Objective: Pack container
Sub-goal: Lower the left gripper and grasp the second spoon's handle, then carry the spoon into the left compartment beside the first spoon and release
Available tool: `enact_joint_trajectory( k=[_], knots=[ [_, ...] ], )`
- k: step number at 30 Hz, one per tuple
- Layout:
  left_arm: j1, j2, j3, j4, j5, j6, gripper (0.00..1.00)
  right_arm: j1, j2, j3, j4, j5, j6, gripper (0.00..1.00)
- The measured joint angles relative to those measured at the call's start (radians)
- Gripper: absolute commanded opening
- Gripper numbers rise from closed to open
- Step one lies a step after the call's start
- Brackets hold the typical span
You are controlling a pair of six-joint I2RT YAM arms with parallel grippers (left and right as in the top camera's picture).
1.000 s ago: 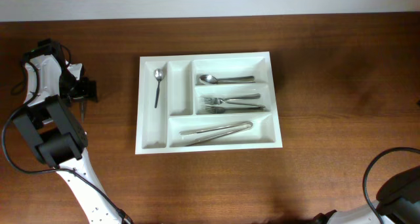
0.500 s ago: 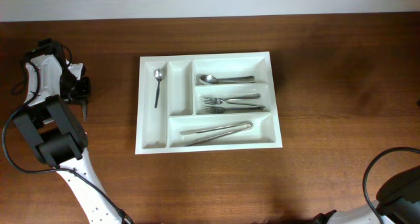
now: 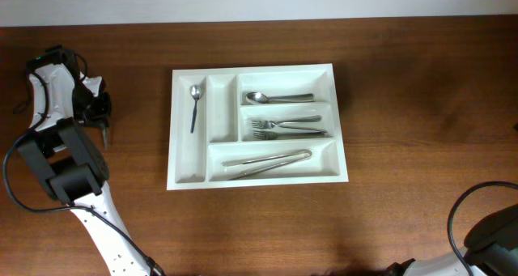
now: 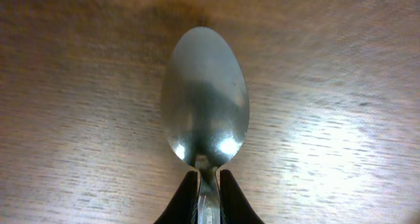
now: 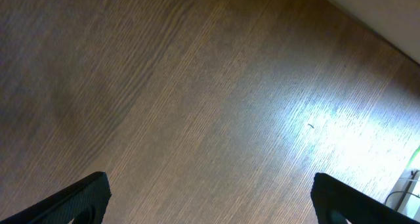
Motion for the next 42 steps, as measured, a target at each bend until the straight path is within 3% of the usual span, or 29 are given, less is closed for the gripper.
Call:
enact_joint_trajectory(
  k=[16,37,42],
  knots=[
    [-0.042,0.000,0.099,-0.171,0.085,-0.003,0.02,0.000,0.000,0.000,0.000,0.000,0.000,0.99],
    [-0.370,0.000,0.194,-0.278,0.142,-0.023,0.02,0.000,0.000,0.000,0.000,0.000,0.000,0.99],
    [-0.415,0.000,0.194,-0.278,0.148,-0.035,0.08,0.000,0.000,0.000,0.000,0.000,0.000,0.99]
  ],
)
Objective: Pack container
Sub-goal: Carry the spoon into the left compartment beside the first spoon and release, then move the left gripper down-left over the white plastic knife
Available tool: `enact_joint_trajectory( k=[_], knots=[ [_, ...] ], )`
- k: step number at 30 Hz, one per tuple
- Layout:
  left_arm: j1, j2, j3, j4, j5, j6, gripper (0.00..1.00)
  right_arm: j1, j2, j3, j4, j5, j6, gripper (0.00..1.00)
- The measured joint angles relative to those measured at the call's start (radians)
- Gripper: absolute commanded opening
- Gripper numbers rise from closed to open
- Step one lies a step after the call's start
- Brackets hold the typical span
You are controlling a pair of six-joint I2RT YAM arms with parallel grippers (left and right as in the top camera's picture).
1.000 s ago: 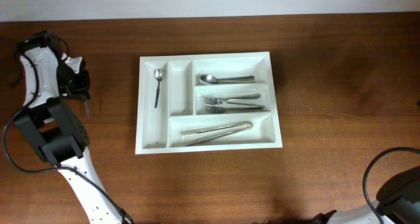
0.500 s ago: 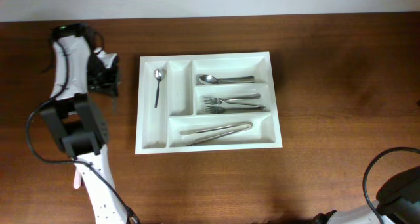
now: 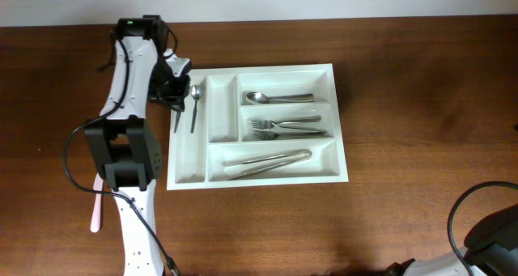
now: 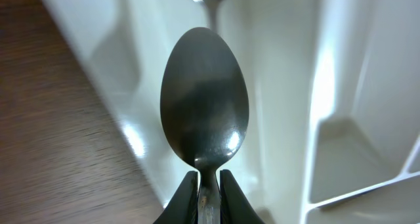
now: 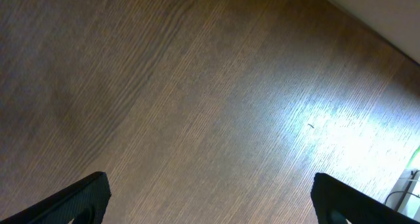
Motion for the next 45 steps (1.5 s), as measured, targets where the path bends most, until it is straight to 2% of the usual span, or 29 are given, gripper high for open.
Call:
enact_joint_trajectory(
  k=[6,11,14,16,19,20,22,23,29,34,38,45],
  knots=[
    [-0.038,0.000,0.000,0.000,0.004,-0.034,0.11,0.000,0.000,0.000,0.000,0.000,0.000,0.98],
    [-0.041,0.000,0.000,0.003,0.006,-0.071,0.25,0.000,0.000,0.000,0.000,0.000,0.000,0.99],
    [-0.040,0.000,0.000,0.013,0.007,-0.083,0.45,0.000,0.000,0.000,0.000,0.000,0.000,0.99],
    [-0.040,0.000,0.000,0.017,0.010,-0.090,0.52,0.000,0.000,0.000,0.000,0.000,0.000,0.99],
    [-0.040,0.000,0.001,0.028,0.010,-0.096,0.57,0.000,0.000,0.000,0.000,0.000,0.000,0.99],
    [-0.040,0.000,0.001,0.035,0.010,-0.096,0.60,0.000,0.000,0.000,0.000,0.000,0.000,0.99],
    [-0.040,0.000,0.001,0.054,0.010,-0.097,0.74,0.000,0.000,0.000,0.000,0.000,0.000,0.99],
    [-0.040,0.000,0.001,0.062,0.005,-0.100,0.76,0.000,0.000,0.000,0.000,0.000,0.000,0.99],
    [-0.018,0.000,0.034,0.048,-0.089,-0.158,0.81,0.000,0.000,0.000,0.000,0.000,0.000,0.99],
    [0.055,0.000,0.150,-0.048,-0.142,-0.174,0.83,0.000,0.000,0.000,0.000,0.000,0.000,0.99],
    [0.130,-0.004,0.225,-0.097,-0.141,-0.177,0.83,0.000,0.000,0.000,0.000,0.000,0.000,0.99],
    [0.195,-0.023,0.225,-0.098,-0.111,-0.174,0.83,0.000,0.000,0.000,0.000,0.000,0.000,0.99]
  ],
)
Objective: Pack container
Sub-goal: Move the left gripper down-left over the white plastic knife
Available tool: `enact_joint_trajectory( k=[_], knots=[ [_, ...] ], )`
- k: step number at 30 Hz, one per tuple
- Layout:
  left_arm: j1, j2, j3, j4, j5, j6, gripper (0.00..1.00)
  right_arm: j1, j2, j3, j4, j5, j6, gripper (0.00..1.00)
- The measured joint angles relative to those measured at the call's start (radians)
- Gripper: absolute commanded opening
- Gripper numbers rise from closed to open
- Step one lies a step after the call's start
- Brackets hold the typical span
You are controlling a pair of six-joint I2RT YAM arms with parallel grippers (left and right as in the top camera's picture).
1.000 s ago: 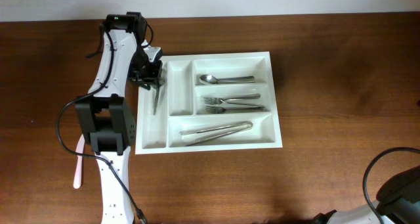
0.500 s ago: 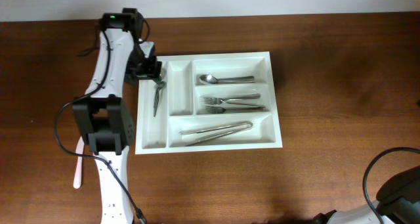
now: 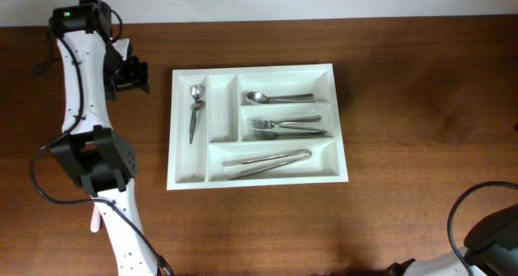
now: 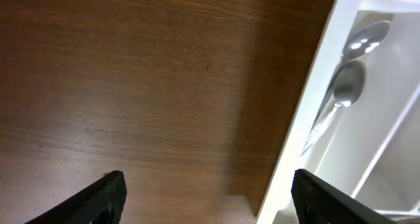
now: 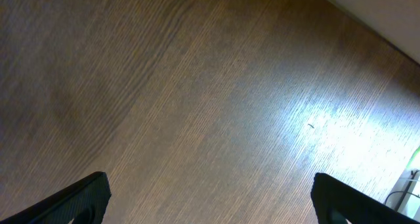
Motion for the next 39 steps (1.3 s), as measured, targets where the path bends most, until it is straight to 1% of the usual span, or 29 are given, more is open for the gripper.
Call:
enact_joint_trajectory(
  k=[3,7,11,14,16,19,20,24,26,28,33,39],
  knots=[
    [0.003,-0.049,-0.036,0.000,0.004,0.000,0.83,0.000,0.000,0.000,0.000,0.000,0.001,0.98],
    [0.003,-0.184,-0.183,-0.002,0.007,0.021,0.83,0.000,0.000,0.000,0.000,0.000,0.000,0.99],
    [0.005,-0.359,-0.426,0.000,-0.025,0.035,0.84,0.000,0.000,0.000,0.000,0.000,0.000,0.99],
    [0.013,-0.459,-0.620,0.010,-0.042,0.042,0.86,0.000,0.000,0.000,0.000,0.000,0.000,0.99],
    [0.027,-0.503,-0.761,0.058,-0.047,0.045,0.87,0.000,0.000,0.000,0.000,0.000,0.000,0.99],
    [0.057,-0.518,-0.964,0.133,-0.055,0.045,0.87,0.000,0.000,0.000,0.000,0.000,0.000,0.99],
    [0.068,-0.518,-1.030,0.169,-0.057,0.045,0.98,0.000,0.000,0.000,0.000,0.000,0.000,0.99],
    [0.104,-0.516,-1.255,0.333,-0.069,0.050,0.99,0.000,0.000,0.000,0.000,0.000,0.000,0.99],
    [0.117,-0.516,-1.320,0.389,-0.077,0.050,0.99,0.000,0.000,0.000,0.000,0.000,0.000,0.99],
    [0.124,-0.516,-1.351,0.412,-0.092,0.050,0.99,0.000,0.000,0.000,0.000,0.000,0.000,0.99],
    [0.129,-0.516,-1.356,0.473,-0.127,0.050,0.99,0.000,0.000,0.000,0.000,0.000,0.000,0.99],
    [0.129,-0.516,-1.356,0.624,-0.159,0.075,0.99,0.000,0.000,0.000,0.000,0.000,0.000,0.99]
  ],
)
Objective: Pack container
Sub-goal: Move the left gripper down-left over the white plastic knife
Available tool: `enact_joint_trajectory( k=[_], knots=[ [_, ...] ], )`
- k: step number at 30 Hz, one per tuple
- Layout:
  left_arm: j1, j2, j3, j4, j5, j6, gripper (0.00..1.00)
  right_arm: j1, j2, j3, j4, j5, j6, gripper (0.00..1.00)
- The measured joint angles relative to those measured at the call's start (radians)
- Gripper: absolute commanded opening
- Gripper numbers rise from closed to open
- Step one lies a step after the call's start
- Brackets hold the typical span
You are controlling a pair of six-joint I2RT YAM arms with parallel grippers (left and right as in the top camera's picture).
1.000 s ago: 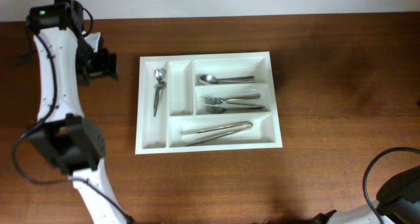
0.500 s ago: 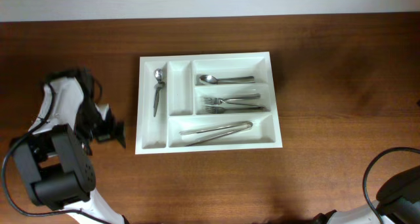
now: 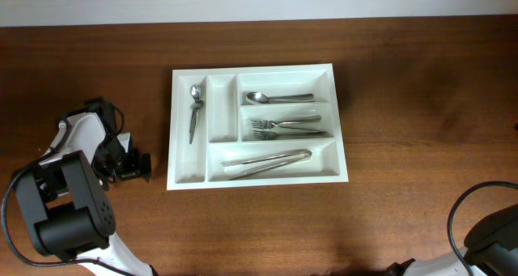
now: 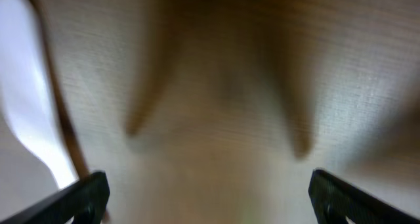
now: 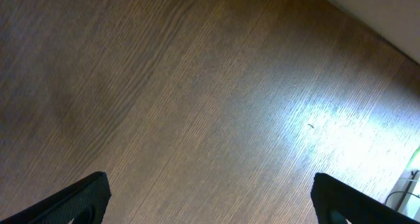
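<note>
The white cutlery tray (image 3: 252, 68) sits mid-table. Its narrow left compartment holds two small spoons (image 3: 194, 108) lying together. A larger spoon (image 3: 279, 98), forks (image 3: 287, 128) and tongs (image 3: 267, 161) fill the right compartments. My left gripper (image 3: 137, 165) is on the table side just left of the tray's front-left corner. In its blurred wrist view it (image 4: 210, 201) stands open over bare wood, with a pale blurred strip (image 4: 29, 99) at the left that I cannot identify. My right gripper (image 5: 210, 204) is open over bare wood, nothing between its fingers.
The second tray compartment (image 3: 220, 106) from the left has nothing in it. The right arm's base and cable (image 3: 486, 235) sit at the front right corner, far from the tray. Brown tabletop (image 3: 421, 106) surrounds the tray on all sides.
My left gripper, still open, has moved from beside the tray's far-left corner to beside its front-left corner. Both small spoons lie as before. The right arm has not moved.
First my left gripper was shut on a small spoon over the table at the left, with one spoon in the left compartment. Then it held that spoon over that compartment. Then it was open off the tray, two spoons lying there. Now it is by the front-left corner.
</note>
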Motion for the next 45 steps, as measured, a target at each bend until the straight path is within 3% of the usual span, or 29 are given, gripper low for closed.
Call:
enact_joint_trajectory(
  k=[9,20,30,37,45],
  knots=[
    [0.018,-0.036,0.000,0.055,0.010,0.053,0.99,0.000,0.000,0.000,0.000,0.000,0.000,0.98],
    [0.075,-0.388,-0.002,-0.020,0.013,0.135,0.99,0.000,0.000,0.000,0.000,0.000,0.000,0.99],
    [0.133,-0.389,-0.004,-0.102,-0.061,0.156,0.99,0.000,0.000,0.000,0.000,0.000,0.000,0.99],
    [0.212,-0.389,-0.084,0.031,0.006,0.224,1.00,0.000,0.000,0.000,0.000,0.000,0.001,0.99],
    [0.220,-0.389,-0.134,0.048,0.059,0.271,0.99,0.000,0.000,0.000,0.000,0.000,0.000,0.99]
  ],
)
